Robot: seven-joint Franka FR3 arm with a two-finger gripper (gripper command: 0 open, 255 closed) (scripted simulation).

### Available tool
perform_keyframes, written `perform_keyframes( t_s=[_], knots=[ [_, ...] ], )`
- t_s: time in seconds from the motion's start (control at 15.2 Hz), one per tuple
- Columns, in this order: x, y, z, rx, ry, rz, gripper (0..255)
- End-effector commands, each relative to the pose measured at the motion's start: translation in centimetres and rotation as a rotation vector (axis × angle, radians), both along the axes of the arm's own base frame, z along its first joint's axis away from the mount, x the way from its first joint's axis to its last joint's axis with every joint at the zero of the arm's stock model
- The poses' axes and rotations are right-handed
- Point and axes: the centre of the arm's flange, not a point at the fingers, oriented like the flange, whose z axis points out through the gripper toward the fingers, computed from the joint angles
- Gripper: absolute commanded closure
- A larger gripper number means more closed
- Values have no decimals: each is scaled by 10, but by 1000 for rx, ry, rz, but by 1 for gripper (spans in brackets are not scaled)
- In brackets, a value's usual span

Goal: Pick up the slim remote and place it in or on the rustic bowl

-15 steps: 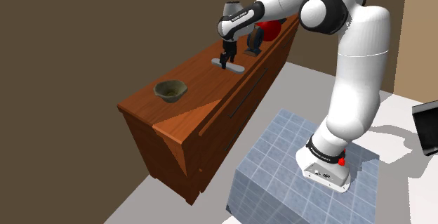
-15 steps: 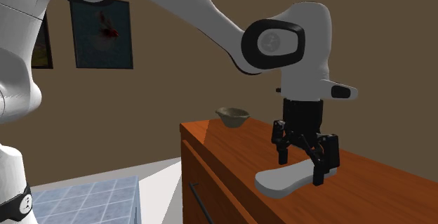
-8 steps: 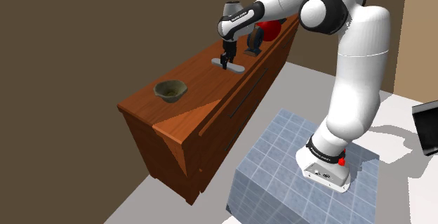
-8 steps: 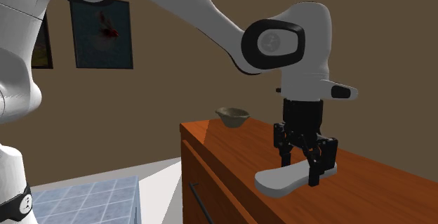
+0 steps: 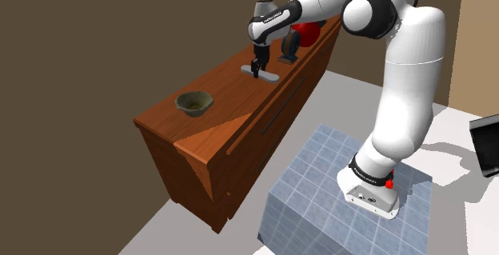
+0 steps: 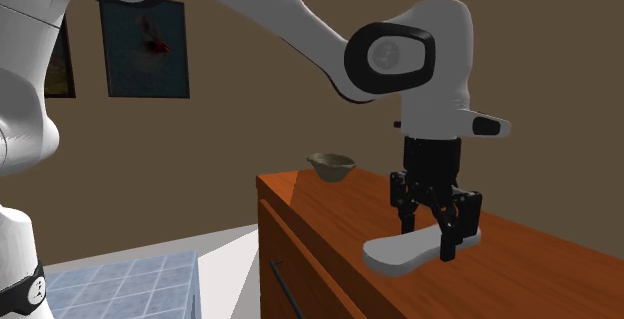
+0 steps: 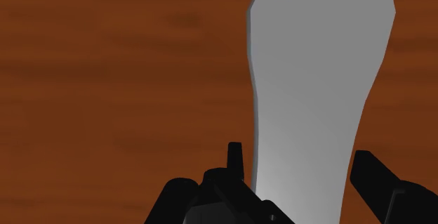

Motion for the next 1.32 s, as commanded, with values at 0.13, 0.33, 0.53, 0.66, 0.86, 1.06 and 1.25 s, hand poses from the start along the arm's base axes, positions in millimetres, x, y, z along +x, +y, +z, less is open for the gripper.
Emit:
perform_keyframes(
  t_s=[0.13,0.33,0.53,0.66,0.86,1.06,1.25],
  knots=[
    [-1,0,20,0,0,0,255],
    [-1,0,36,0,0,0,255],
    [-1,0,52,0,0,0,255],
    [-1,0,63,0,0,0,255],
    [-1,0,78,0,0,0,255],
    [-1,0,94,0,0,0,255],
    [-1,0,110,0,0,0,255]
  ],
)
